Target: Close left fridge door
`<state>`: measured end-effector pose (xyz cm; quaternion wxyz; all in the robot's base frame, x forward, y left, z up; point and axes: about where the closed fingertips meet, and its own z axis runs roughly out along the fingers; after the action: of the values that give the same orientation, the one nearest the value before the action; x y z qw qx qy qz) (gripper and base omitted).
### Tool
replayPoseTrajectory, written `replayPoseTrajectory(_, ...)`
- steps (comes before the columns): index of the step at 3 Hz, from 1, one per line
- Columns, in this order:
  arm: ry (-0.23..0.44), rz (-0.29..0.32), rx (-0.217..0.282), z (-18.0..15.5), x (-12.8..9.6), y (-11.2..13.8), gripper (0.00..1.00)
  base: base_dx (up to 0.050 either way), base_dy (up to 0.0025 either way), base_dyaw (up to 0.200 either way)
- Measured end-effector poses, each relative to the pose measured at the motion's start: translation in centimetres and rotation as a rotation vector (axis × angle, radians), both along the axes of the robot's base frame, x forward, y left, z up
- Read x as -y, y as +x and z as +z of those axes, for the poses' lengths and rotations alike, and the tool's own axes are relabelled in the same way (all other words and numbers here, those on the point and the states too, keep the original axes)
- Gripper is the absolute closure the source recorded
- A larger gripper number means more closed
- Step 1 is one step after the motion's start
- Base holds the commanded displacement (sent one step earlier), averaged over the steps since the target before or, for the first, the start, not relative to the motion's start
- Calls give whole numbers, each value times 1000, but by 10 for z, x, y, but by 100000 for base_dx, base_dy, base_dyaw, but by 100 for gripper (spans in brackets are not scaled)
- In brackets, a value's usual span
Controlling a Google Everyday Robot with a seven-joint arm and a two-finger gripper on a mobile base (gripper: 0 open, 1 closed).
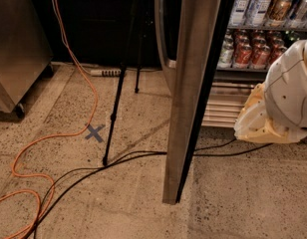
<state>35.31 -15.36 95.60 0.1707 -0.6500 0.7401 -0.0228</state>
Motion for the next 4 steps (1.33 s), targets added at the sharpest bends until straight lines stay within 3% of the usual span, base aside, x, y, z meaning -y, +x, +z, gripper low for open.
replayPoseTrajectory(1, -8, 9, 13, 6, -6, -1, 100, 0, 0, 0)
replayPoseTrajectory(3, -91, 119, 0, -6, -64, -2, 100, 0, 0, 0)
replayPoseTrajectory(4, -105, 151, -7, -11, -77, -4, 100, 0, 0, 0)
